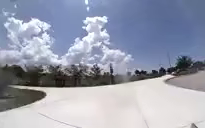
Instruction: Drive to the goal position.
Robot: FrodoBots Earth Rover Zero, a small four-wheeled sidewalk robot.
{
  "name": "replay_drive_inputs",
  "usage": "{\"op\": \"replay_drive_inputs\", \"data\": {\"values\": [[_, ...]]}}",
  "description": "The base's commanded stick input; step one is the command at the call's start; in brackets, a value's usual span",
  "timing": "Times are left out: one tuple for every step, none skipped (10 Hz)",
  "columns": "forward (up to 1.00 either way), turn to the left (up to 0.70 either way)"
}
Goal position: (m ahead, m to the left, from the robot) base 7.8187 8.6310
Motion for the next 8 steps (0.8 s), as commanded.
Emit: {"op": "replay_drive_inputs", "data": {"values": [[0.85, -0.01], [0.85, -0.01], [0.85, -0.01], [0.85, -0.01], [0.85, -0.01], [0.85, -0.01], [0.85, -0.01], [0.85, -0.01]]}}
